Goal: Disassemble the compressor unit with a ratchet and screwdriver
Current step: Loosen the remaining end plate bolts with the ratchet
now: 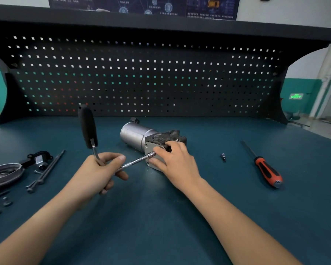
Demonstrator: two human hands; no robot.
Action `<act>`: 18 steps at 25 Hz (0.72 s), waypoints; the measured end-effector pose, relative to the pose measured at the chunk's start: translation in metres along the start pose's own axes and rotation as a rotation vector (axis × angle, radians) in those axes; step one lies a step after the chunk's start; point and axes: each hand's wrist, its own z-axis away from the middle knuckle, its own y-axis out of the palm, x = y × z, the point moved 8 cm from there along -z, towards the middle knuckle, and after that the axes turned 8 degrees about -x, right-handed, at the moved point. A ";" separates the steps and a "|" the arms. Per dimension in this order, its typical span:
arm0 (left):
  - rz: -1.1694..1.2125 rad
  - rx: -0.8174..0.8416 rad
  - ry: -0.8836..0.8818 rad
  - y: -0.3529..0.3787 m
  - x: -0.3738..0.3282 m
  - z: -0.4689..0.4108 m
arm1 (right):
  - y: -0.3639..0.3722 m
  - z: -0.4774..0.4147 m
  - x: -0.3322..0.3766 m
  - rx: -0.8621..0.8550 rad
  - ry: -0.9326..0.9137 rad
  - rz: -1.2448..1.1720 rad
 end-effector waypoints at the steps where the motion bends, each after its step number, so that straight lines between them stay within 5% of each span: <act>1: -0.021 -0.005 0.016 -0.001 -0.001 -0.001 | -0.002 -0.001 0.001 0.005 -0.027 0.048; 6: -0.070 0.008 0.018 -0.008 -0.008 -0.012 | -0.011 -0.009 0.007 0.045 -0.145 0.110; 18: -0.028 0.070 -0.038 -0.045 -0.006 -0.013 | -0.037 0.014 0.038 -0.252 -0.180 -0.048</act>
